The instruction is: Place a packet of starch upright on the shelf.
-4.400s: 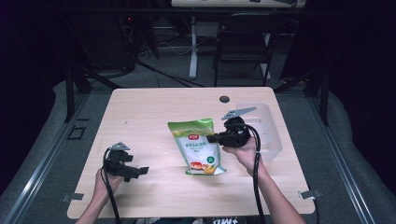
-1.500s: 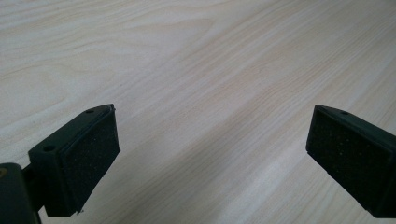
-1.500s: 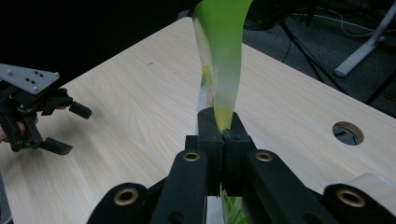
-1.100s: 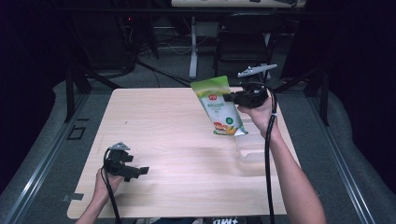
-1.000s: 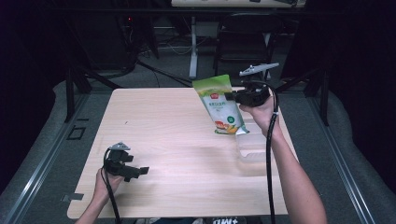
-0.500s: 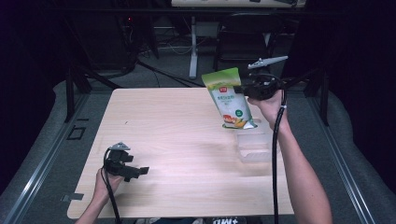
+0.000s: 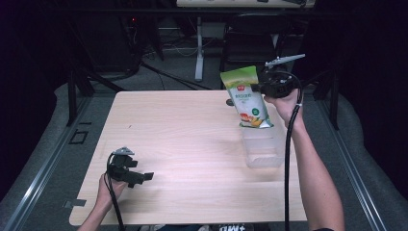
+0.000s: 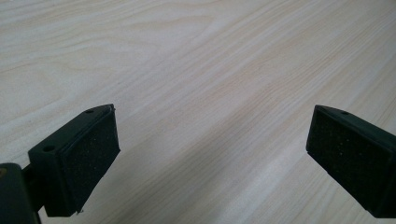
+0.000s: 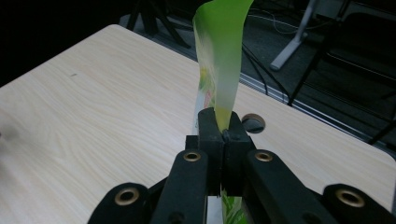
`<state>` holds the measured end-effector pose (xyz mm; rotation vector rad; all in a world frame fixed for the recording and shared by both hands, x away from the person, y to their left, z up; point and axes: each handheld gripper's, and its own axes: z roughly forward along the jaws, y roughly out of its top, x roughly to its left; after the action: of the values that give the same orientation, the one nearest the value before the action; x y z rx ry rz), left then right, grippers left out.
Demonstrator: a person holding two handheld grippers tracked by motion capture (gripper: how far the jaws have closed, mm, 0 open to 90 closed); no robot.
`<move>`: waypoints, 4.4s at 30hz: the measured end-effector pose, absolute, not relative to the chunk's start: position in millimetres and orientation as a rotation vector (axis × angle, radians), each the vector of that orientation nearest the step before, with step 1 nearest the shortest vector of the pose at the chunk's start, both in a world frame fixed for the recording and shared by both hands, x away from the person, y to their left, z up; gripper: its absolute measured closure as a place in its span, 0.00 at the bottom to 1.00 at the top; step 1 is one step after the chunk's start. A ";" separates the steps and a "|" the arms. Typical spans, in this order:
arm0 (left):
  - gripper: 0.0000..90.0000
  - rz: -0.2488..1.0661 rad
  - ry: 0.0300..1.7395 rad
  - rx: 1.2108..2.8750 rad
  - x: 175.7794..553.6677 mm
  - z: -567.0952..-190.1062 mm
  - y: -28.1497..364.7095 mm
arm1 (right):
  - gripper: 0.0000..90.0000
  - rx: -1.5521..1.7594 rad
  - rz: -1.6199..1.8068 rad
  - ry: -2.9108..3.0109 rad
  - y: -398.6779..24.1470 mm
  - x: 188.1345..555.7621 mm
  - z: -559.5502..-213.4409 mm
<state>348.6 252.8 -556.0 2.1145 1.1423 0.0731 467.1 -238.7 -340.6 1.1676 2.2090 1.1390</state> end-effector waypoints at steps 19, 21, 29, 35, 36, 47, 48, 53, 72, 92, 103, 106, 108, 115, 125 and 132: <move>0.03 0.068 1.138 2.118 348.8 -556.4 252.9 | 1.00 1.150 1.065 2.213 -255.0 498.3 -362.8; 0.03 0.063 1.135 2.120 348.8 -556.4 253.0 | 1.00 1.153 1.060 2.220 -254.8 501.9 -366.3; 0.03 0.065 1.135 2.122 348.9 -556.7 253.1 | 1.00 1.146 1.023 2.243 -253.4 512.1 -381.3; 0.02 0.060 1.133 2.115 348.6 -556.5 253.5 | 1.00 1.130 1.029 2.248 -251.4 515.6 -389.6; 0.02 0.060 1.133 2.115 348.6 -556.5 253.6 | 1.00 1.124 1.024 2.249 -251.8 515.9 -390.8; 0.02 0.065 1.134 2.116 348.4 -556.5 253.2 | 0.99 1.138 0.965 2.245 -260.0 520.9 -408.4; 0.02 0.065 1.134 2.116 348.4 -556.5 253.2 | 0.99 1.140 0.957 2.239 -260.7 520.5 -408.7; 0.02 0.067 1.132 2.113 348.2 -555.9 253.4 | 0.99 1.146 0.931 2.229 -262.8 518.5 -410.8; 0.02 0.067 1.135 2.114 348.3 -555.9 252.4 | 0.95 1.222 0.870 2.162 -274.5 513.5 -422.9; 0.02 0.056 1.122 2.121 348.5 -556.6 249.6 | 0.93 1.116 0.796 2.222 -242.7 526.2 -402.3; 0.02 0.056 1.123 2.129 349.4 -556.9 249.3 | 0.99 1.056 1.023 2.148 -251.0 502.7 -394.9; 0.02 0.055 1.123 2.128 349.6 -556.9 249.1 | 0.99 1.054 1.095 2.110 -257.2 501.1 -396.0; 0.02 0.057 1.122 2.130 349.5 -556.9 248.8 | 0.99 1.057 1.106 2.089 -259.9 502.0 -399.7; 0.02 0.059 1.124 2.126 349.2 -556.8 249.9 | 0.99 1.084 1.096 2.071 -273.4 507.8 -414.2; 0.02 0.060 1.124 2.131 348.8 -556.6 246.9 | 0.98 1.265 1.031 2.004 -305.9 508.7 -430.6; 0.03 0.054 1.121 2.130 349.0 -556.2 247.6 | 0.97 1.353 0.978 1.967 -312.7 510.7 -437.5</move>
<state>349.0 247.6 -556.2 2.1303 1.1209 0.0543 510.7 -312.7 -437.5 1.3532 1.9672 0.9784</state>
